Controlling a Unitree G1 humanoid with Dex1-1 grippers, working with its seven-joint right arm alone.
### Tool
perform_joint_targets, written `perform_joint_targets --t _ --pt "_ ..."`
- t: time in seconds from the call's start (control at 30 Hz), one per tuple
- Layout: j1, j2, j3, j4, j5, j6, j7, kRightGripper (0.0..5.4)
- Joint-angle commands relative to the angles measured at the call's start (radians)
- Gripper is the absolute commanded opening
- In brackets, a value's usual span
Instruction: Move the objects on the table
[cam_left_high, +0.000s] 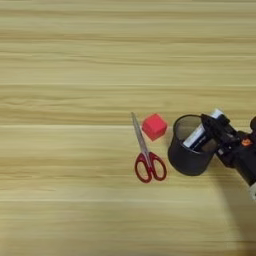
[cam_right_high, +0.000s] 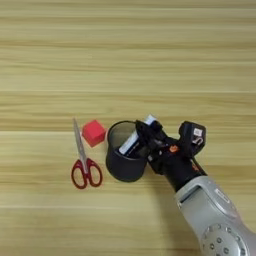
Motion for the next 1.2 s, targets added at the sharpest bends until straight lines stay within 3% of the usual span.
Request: perform_joint_targets --t 0.03,1.2 --pt "-0.028 -0.016 -0.006 -0.025 -0.007 -0.050 0.011 1.31" --pt "-0.002 -0.035 -0.028 -0.061 0.003 -0.052 0.020 4.75"
